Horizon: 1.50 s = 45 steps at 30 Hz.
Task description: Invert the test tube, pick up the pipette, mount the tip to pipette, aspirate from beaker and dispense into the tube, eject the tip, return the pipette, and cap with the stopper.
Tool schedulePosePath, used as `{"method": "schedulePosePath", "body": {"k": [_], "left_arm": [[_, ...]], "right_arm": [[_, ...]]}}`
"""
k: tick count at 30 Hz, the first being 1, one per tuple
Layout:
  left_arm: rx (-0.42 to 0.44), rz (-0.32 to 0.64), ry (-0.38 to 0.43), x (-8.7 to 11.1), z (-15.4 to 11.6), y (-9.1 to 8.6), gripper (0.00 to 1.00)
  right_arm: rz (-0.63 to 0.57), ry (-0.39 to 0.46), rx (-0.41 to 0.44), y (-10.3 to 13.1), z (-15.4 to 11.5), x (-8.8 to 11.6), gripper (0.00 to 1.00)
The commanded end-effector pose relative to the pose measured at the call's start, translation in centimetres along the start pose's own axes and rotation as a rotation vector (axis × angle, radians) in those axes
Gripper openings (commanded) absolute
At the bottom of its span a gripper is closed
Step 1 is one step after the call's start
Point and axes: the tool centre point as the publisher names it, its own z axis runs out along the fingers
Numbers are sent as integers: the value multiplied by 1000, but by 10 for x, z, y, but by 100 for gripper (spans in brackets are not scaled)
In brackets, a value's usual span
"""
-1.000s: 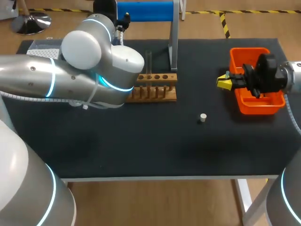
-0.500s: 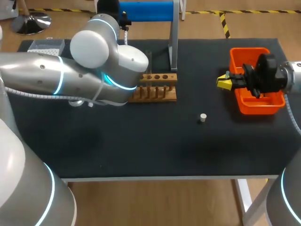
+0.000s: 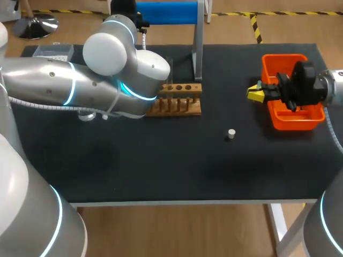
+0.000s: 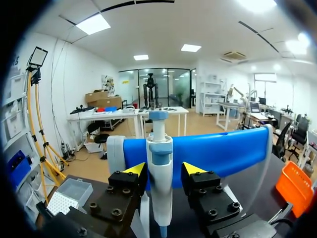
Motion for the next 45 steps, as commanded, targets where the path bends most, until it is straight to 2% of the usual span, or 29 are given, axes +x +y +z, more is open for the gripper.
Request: {"method": "schedulePosePath", "body": {"k": [1, 27, 28, 30, 39, 45], "left_arm": [[6, -2, -6, 2, 6, 3, 42], [12, -19, -22, -3, 13, 5, 40], [13, -21, -22, -3, 13, 5, 34], [14, -22, -23, -3, 13, 5, 0], [18, -24, -27, -6, 9, 2, 0], [53, -17, -34, -8, 2, -14, 0]], "right_arm": [[0, -1, 2, 1, -1, 1, 0], [0, -1, 2, 1, -1, 1, 0], [0, -1, 2, 1, -1, 1, 0], [0, -1, 2, 1, -1, 1, 0], [0, -1, 2, 1, -1, 1, 0], [0, -1, 2, 1, -1, 1, 0]]}}
